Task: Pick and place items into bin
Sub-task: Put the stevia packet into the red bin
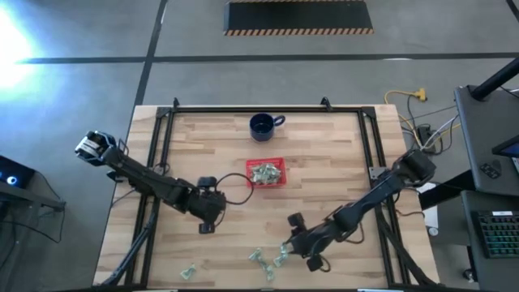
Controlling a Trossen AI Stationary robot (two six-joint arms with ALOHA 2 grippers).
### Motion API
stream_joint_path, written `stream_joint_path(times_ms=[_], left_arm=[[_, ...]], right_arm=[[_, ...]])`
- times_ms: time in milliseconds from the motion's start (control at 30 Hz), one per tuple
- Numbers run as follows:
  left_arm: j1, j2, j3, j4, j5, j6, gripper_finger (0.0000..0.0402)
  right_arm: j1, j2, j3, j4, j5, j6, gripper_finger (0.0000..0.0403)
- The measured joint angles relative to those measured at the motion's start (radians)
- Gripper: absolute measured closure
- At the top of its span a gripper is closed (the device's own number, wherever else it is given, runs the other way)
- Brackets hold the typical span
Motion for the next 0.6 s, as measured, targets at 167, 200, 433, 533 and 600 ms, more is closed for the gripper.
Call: stream_joint_path(times_ms=[167, 200, 433, 533, 600], left_arm=[[-0.013, 0.002, 0.004, 0.028, -0.001, 0.0, 0.0278], [-0.016, 0.001, 0.003, 0.026, -0.001, -0.001, 0.0278], [-0.031, 0.001, 0.002, 0.028, -0.001, -0.023, 0.0278], [-0.032, 0.001, 0.002, 0.028, -0.001, -0.023, 0.0278], [-0.032, 0.001, 0.002, 0.029, -0.001, -0.023, 0.0278]], right_arm=[[-0.022, 0.048, 0.072, -0.09, -0.015, -0.001, 0.0257], [-0.026, 0.055, 0.082, -0.114, -0.025, -0.001, 0.0254], [-0.048, 0.093, 0.098, -0.144, -0.064, 0.006, 0.0245], [-0.054, 0.093, 0.088, -0.142, -0.064, 0.006, 0.0246], [-0.056, 0.093, 0.084, -0.143, -0.064, 0.007, 0.0245]])
